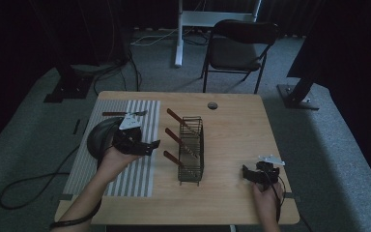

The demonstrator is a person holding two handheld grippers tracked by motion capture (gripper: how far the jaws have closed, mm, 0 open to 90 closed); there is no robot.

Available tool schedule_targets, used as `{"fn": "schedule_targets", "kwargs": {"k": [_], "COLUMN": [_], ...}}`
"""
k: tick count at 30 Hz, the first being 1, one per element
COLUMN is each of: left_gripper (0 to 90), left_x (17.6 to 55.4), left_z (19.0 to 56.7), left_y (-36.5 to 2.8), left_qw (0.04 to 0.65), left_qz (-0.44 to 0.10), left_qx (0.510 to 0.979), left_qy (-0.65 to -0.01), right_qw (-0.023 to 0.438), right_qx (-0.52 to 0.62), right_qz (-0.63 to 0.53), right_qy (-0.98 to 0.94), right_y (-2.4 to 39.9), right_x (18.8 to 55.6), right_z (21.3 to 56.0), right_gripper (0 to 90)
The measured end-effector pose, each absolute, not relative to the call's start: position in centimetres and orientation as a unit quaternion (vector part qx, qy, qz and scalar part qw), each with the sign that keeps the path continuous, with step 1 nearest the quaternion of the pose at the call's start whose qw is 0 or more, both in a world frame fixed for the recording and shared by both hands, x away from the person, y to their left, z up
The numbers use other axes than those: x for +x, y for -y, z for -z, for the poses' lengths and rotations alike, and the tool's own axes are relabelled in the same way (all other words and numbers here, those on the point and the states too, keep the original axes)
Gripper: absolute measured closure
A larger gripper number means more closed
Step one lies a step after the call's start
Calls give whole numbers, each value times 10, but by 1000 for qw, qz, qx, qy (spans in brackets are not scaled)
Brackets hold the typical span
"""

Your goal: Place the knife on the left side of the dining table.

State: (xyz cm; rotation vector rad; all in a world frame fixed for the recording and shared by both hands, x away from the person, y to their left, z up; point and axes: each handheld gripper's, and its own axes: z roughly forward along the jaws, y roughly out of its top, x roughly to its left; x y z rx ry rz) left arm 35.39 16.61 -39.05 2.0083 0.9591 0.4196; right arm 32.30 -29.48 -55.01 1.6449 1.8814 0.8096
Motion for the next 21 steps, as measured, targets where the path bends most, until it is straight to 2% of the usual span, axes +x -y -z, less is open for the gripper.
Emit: {"fn": "schedule_targets", "kwargs": {"k": [21], "left_gripper": [73], "left_x": [375], "left_z": [395], "left_y": [-132], "left_qw": [429], "left_qz": [-122], "left_qx": [811], "left_qy": [-378], "right_qw": [255], "right_qx": [605], "right_qz": [-298], "right_qy": [-693], "right_y": [295], "right_x": [323], "right_z": [550], "right_gripper": [118]}}
